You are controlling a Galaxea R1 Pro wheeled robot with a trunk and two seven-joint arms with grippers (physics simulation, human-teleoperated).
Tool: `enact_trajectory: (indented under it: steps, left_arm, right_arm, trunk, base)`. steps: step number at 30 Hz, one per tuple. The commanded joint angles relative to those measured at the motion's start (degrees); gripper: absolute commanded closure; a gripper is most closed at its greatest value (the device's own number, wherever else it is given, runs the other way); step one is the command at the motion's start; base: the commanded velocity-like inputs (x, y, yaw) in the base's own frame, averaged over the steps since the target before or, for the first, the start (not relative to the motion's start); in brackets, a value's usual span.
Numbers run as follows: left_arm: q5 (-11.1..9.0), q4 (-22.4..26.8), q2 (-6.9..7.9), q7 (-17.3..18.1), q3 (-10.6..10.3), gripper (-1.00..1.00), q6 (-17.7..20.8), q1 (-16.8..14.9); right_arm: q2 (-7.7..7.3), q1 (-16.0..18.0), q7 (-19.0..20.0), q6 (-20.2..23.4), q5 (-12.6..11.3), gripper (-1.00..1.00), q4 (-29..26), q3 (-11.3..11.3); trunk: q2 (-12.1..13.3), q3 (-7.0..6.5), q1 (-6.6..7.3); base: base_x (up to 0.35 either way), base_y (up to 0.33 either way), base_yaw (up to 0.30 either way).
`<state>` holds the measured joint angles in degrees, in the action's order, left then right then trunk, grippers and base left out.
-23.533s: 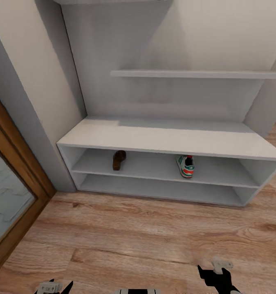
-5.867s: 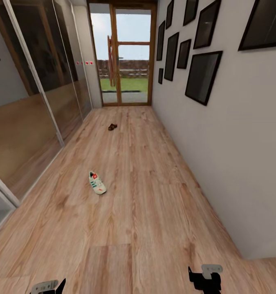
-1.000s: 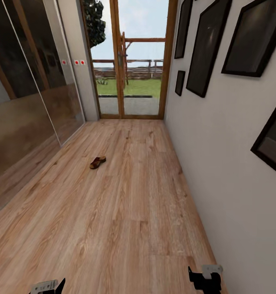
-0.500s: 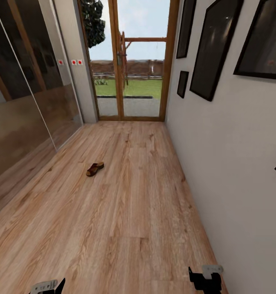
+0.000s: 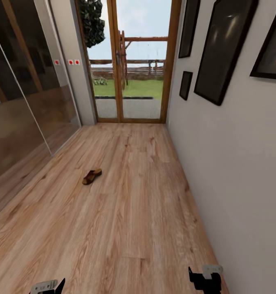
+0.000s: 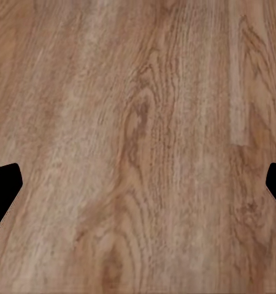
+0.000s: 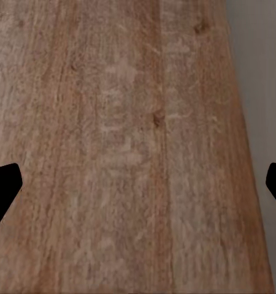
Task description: Pick up the two gym shoes and the two sandals from the corridor floor and place them onto the hallstand (shoe rack) in the corridor, making sure they are on the rack and not on the floor. Arrange them so the two gym shoes are next to each other and the two sandals are next to each other.
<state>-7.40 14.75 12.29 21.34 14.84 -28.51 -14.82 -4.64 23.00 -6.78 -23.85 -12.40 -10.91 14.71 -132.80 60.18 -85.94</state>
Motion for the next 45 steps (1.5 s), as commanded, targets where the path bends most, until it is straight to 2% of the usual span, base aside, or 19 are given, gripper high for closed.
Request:
enact_trajectory:
  steps: [1,45]
  left_arm:
    - [-0.6,-0.1,0.01,0.6,0.1,-1.0,0.0,0.0]
    - [-0.6,-0.1,0.01,0.6,0.1,-1.0,0.0,0.0]
  right_arm:
    - [-0.02,0.0,-0.2,-0.1,-0.4,-1.0,0.0,0.5]
    - [0.07,0.0,-0.2,-0.1,-0.4,-1.0,-0.1,0.5]
  trunk:
    - [0.0,0.05,-0.02]
    - [0.0,0.05,-0.02]
  base:
    - [0.339,0.0,0.0]
    - [0.339,0.0,0.0]
